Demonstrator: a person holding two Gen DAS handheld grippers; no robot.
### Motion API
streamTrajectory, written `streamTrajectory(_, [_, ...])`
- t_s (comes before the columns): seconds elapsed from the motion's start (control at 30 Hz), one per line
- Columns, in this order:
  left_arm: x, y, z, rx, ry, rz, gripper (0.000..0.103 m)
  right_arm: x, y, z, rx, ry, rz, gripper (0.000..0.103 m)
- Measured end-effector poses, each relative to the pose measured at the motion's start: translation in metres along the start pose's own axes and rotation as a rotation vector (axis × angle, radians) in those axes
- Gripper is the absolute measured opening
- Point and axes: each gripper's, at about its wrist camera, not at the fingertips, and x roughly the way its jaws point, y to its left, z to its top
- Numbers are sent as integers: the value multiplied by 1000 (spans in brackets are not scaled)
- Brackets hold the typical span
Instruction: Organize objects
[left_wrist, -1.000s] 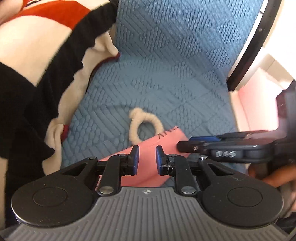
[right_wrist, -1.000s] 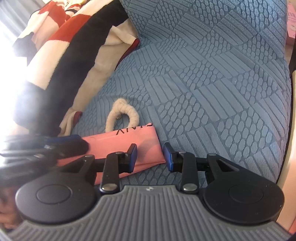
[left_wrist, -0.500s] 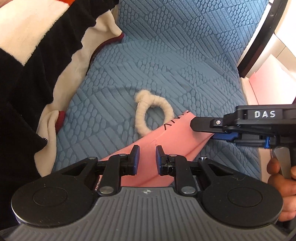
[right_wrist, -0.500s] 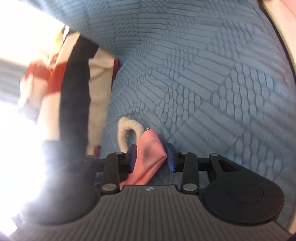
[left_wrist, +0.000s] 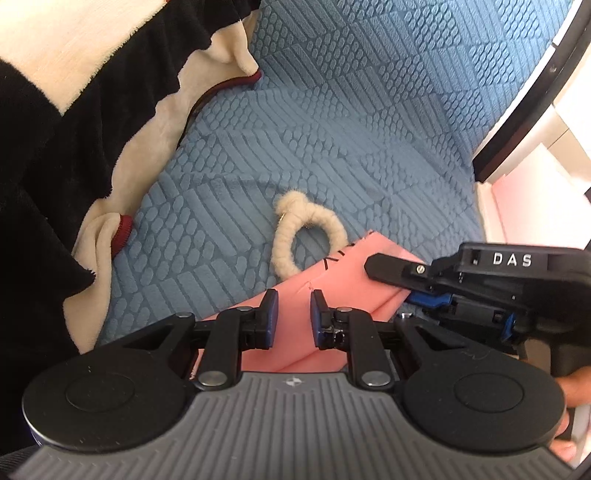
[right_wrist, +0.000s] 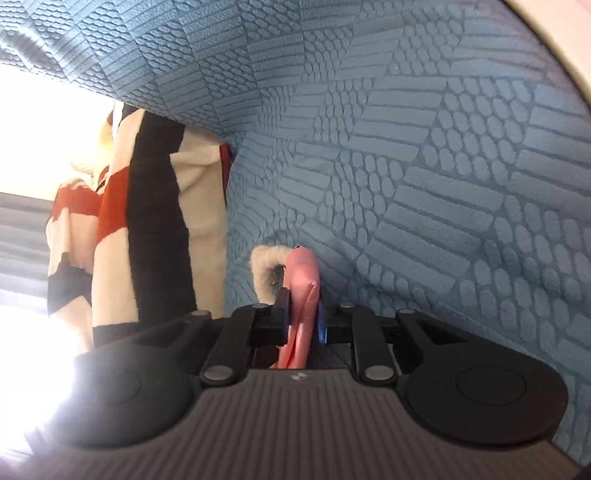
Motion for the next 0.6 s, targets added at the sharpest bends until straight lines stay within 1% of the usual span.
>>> streamTrajectory(0.07, [-3, -3, 0, 11, -6, -24, 22, -9, 4, -1, -33, -30, -32, 18])
streamTrajectory(0.13, [-4, -6, -1, 17, 8, -77, 22, -17, 2, -1, -48, -44, -59, 18])
streamTrajectory(0.2, [-7, -10, -2, 44, 0, -115, 23, -26, 0, -1, -56, -58, -76, 18])
streamTrajectory(0.23, [-8, -15, -3, 67, -4, -123, 27, -30, -1, 0, -58, -64, -77, 18])
streamTrajectory(0.27, [-9, -20, -4, 93, -6, -136, 32, -33, -2, 0, -60, -70, -78, 18])
streamTrajectory(0.3, [-10, -25, -6, 120, -7, -150, 43, -36, -3, 1, -60, -75, -81, 18])
streamTrajectory(0.33, [-12, -30, -8, 149, -14, -164, 49, -38, -4, 2, -59, -80, -87, 18])
streamTrajectory(0.4, [-15, -43, -13, 226, -31, -179, 50, -43, -7, 1, -54, -86, -98, 18])
streamTrajectory(0.5, [-19, -62, -23, 341, -57, -199, 52, -50, -12, 0, -37, -87, -91, 18])
streamTrajectory(0.6, [-18, -79, -33, 438, -73, -194, 56, -56, -14, -1, -23, -90, -90, 18])
